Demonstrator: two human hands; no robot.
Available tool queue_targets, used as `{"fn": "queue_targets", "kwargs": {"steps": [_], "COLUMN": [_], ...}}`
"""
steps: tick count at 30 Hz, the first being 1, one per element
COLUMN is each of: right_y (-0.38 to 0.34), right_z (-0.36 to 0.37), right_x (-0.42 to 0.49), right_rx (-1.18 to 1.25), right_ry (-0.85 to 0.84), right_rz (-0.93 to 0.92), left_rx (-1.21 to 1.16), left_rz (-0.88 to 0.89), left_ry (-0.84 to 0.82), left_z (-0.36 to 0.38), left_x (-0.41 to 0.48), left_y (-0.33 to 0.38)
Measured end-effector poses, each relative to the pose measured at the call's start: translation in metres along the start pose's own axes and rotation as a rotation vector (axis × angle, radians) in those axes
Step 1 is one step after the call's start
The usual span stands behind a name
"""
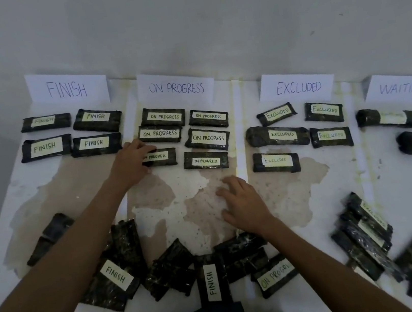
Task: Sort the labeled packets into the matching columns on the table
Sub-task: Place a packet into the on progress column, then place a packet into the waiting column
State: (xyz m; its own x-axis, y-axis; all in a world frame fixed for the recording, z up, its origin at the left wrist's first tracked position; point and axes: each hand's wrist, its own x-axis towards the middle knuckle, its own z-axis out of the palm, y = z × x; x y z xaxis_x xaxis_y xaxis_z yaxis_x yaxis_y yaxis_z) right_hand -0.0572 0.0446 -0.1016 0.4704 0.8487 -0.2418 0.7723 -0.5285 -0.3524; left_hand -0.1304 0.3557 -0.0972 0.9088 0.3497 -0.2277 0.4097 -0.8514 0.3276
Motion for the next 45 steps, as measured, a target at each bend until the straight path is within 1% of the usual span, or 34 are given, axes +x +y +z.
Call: {"fn": "queue_targets", "kwargs": {"steps": [3, 8, 11, 14, 16, 18, 21, 22, 24, 26, 28, 30, 32, 35, 39, 43, 45], "right_y": [0.004, 0.000, -0.006, -0.013, -0.018, -0.020, -0.024, -0.027, -0.031, -0.038, -0.046, -0.050, -0.050, -0.045, -0.043, -0.050, -0.055], "right_z": [-0.004, -0.017, -0.019, -0.015, -0.009, -0.006, -0.010, -0.013, -0.018, -0.027, -0.035, -0.039, -0.040, -0.041, -0.044, -0.045, -0.047], "right_x": [-0.003, -0.025, -0.047, -0.068, -0.079, -0.085, -0.085, -0.085, -0.087, -0.092, -0.096, -0.100, -0.105, -0.112, -0.115, -0.116, -0.115], "right_rx": [0.024, 0.073, 0.014, -0.105, -0.130, -0.102, -0.013, 0.006, 0.046, 0.077, 0.073, 0.076, 0.076, 0.096, 0.165, 0.332, 0.517], "right_ry": [-0.038, -0.103, -0.213, -0.284, -0.241, -0.194, -0.138, -0.097, 0.042, 0.204, 0.339, 0.399, 0.389, 0.311, 0.216, 0.171, 0.097], "right_rz": [-0.040, -0.085, -0.115, -0.078, -0.028, 0.030, 0.075, 0.060, -0.006, -0.067, -0.126, -0.154, -0.150, -0.122, -0.079, 0.074, 0.214], "left_rx": [-0.004, -0.036, -0.100, -0.222, -0.301, -0.374, -0.507, -0.565, -0.681, -0.822, -1.068, -1.247, -1.302, -1.274, -1.234, -1.258, -1.268], "left_rz": [-0.001, -0.014, -0.040, -0.027, -0.017, -0.033, -0.111, -0.159, -0.288, -0.408, -0.475, -0.491, -0.474, -0.411, -0.374, -0.465, -0.505], "left_ry": [-0.002, 0.045, 0.092, 0.034, -0.018, -0.063, -0.092, -0.087, -0.098, -0.164, -0.240, -0.259, -0.230, -0.194, -0.213, -0.161, -0.144], "left_z": [0.001, 0.000, 0.004, 0.017, 0.030, 0.041, 0.048, 0.047, 0.040, 0.031, 0.025, 0.023, 0.021, 0.018, 0.017, 0.018, 0.017], "left_x": [-0.001, -0.019, -0.047, -0.086, -0.115, -0.142, -0.169, -0.175, -0.184, -0.190, -0.194, -0.195, -0.194, -0.193, -0.192, -0.186, -0.181], "left_y": [0.001, 0.015, 0.035, 0.061, 0.081, 0.100, 0.125, 0.133, 0.150, 0.164, 0.172, 0.176, 0.176, 0.174, 0.170, 0.174, 0.177]}}
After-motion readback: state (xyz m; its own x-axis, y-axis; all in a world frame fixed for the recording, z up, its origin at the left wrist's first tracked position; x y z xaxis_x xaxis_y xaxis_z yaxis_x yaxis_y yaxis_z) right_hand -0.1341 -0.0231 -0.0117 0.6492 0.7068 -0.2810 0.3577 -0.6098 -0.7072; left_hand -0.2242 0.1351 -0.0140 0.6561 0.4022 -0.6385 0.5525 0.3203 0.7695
